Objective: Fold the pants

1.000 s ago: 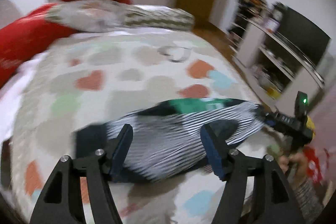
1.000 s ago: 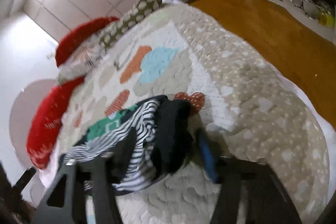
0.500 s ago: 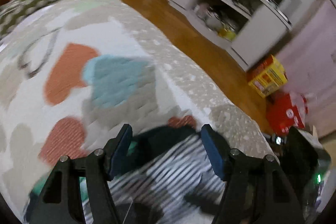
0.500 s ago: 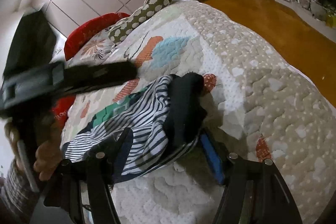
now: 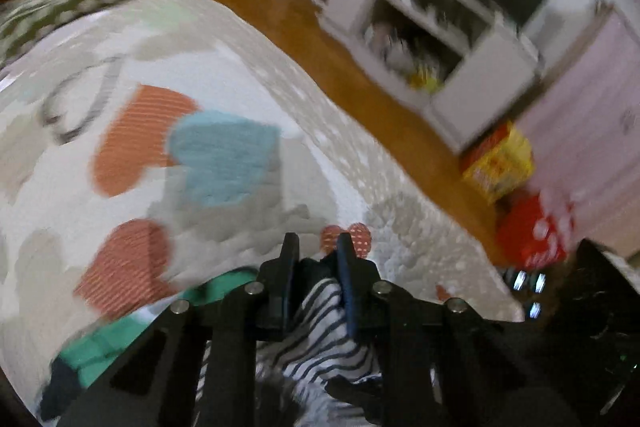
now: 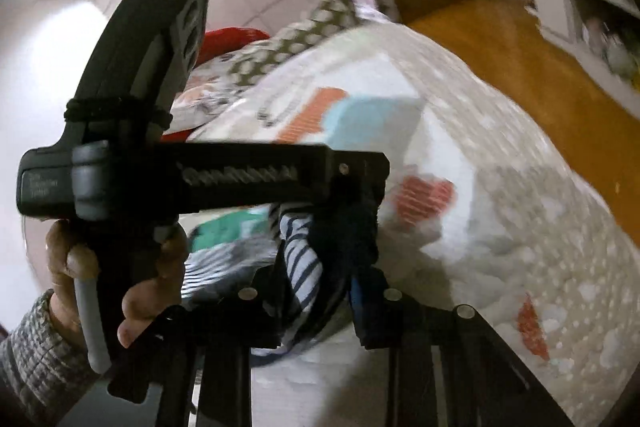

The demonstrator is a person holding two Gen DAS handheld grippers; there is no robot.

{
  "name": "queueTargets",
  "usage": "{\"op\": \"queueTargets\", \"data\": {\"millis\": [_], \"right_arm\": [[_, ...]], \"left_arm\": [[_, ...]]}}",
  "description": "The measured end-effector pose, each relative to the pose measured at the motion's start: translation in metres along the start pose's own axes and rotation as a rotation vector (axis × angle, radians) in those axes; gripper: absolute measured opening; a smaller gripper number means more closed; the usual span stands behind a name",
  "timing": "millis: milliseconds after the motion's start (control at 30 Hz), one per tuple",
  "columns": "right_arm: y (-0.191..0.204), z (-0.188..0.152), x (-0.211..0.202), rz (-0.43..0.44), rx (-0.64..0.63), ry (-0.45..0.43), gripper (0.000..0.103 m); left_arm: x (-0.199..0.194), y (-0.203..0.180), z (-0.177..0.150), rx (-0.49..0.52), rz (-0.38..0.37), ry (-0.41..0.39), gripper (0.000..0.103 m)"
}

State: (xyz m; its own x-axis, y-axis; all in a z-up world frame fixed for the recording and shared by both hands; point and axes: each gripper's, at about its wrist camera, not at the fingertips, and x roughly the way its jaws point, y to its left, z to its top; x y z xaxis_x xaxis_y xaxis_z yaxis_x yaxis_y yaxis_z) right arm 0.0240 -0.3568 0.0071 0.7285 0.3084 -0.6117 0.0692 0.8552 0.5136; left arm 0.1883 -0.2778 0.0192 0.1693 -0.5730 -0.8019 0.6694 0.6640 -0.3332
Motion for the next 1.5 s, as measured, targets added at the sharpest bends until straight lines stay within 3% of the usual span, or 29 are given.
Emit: {"op": "queueTargets", "data": {"millis": [100, 200, 267, 300, 400, 533, 633, 733, 900, 1000, 1167, 1267, 1333, 1433, 1500], "right_arm": [[0.036, 0.004, 0.004, 0.066, -0.088, 0.016, 0.029], [0.079, -0.003, 0.023, 0.135, -0.195, 0.074, 0.034], [0.106, -0.016, 0.048, 0.162, -0.26, 0.136, 0.06], [0.115, -0.024, 0.058, 0.168, -0.285, 0.166, 0.064], [0.142, -0.045, 0.082, 0.157, -0.362, 0.258, 0.065], [0.148, -0.036, 0.055, 0.212, -0.342, 0.22, 0.065], [0.141, -0.014, 0.032, 0.128, -0.307, 0.152, 0.063], [0.139, 0.002, 0.038, 0.064, -0.271, 0.155, 0.047], [0.138, 0.0, 0.104, 0.007, -0.223, 0.291, 0.047], [0.138, -0.013, 0.138, -0.07, -0.263, 0.358, 0.047], [0.168, -0.006, 0.113, -0.173, -0.347, 0.332, 0.049], [0.201, -0.005, 0.098, -0.117, -0.375, 0.316, 0.063], [0.23, -0.011, 0.101, -0.029, -0.382, 0.365, 0.073], [0.273, -0.032, 0.128, 0.036, -0.411, 0.484, 0.075], [0.298, -0.048, 0.151, 0.016, -0.451, 0.555, 0.076]], "left_arm": [[-0.053, 0.041, -0.029, -0.127, 0.008, -0.119, 0.022], [-0.088, 0.08, -0.064, -0.27, 0.042, -0.206, 0.047], [-0.115, 0.104, -0.096, -0.373, 0.045, -0.26, 0.051], [-0.126, 0.109, -0.109, -0.402, 0.05, -0.28, 0.051], [-0.167, 0.118, -0.156, -0.467, 0.121, -0.33, 0.057], [-0.211, 0.119, -0.221, -0.504, 0.236, -0.379, 0.065], [-0.216, 0.132, -0.253, -0.589, 0.254, -0.402, 0.065], [-0.215, 0.153, -0.278, -0.695, 0.224, -0.401, 0.063], [-0.23, 0.162, -0.309, -0.751, 0.328, -0.412, 0.06], [-0.24, 0.173, -0.325, -0.797, 0.34, -0.429, 0.06], [-0.251, 0.186, -0.35, -0.855, 0.3, -0.473, 0.06], [-0.252, 0.189, -0.358, -0.872, 0.269, -0.49, 0.06], [-0.251, 0.19, -0.363, -0.88, 0.252, -0.49, 0.06], [-0.248, 0.186, -0.371, -0.876, 0.245, -0.48, 0.06], [-0.245, 0.183, -0.374, -0.867, 0.246, -0.474, 0.06]]}}
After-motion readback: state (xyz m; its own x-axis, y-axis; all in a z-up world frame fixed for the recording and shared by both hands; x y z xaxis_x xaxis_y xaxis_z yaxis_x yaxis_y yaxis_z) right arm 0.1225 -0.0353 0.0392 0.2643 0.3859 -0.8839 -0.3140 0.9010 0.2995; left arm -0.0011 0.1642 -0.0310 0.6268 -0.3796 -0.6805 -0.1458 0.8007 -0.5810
